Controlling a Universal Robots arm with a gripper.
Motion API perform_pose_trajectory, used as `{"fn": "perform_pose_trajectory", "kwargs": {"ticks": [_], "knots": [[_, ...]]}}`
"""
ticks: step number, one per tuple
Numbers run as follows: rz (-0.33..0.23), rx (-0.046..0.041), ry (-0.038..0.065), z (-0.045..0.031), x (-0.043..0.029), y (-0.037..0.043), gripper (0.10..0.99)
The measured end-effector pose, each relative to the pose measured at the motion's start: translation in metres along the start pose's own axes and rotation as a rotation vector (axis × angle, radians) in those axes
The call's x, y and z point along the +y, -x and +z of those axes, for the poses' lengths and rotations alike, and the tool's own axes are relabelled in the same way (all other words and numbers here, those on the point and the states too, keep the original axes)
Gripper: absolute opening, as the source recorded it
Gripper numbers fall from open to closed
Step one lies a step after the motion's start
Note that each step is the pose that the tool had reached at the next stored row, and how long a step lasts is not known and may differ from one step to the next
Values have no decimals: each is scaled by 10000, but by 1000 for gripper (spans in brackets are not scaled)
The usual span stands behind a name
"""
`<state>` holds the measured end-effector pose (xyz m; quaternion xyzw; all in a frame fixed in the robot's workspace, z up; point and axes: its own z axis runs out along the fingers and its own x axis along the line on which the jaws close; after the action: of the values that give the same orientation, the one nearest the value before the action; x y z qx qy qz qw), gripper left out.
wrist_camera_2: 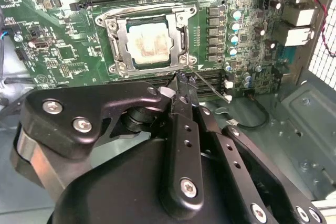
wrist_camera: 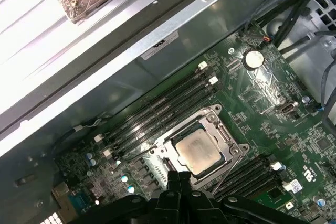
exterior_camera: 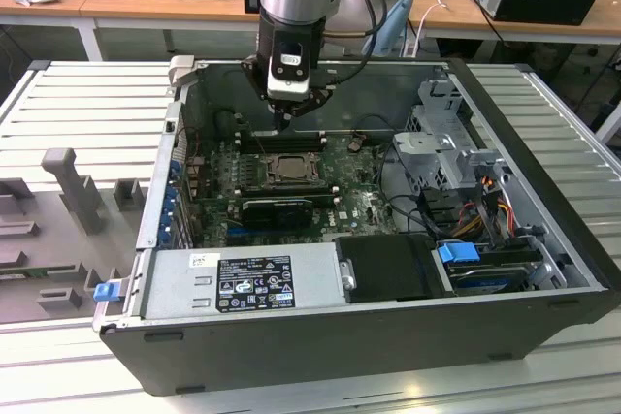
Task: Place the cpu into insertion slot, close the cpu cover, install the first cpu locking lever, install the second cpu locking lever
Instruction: 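Install the first cpu locking lever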
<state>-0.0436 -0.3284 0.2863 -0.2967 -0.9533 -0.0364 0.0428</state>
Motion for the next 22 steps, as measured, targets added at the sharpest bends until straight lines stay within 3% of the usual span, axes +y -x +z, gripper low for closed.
{"fn": "perform_pose_trajectory", "kwargs": {"ticks": [22], "knots": [[-2127, 94, -221, 1, -11, -10, 106]]}}
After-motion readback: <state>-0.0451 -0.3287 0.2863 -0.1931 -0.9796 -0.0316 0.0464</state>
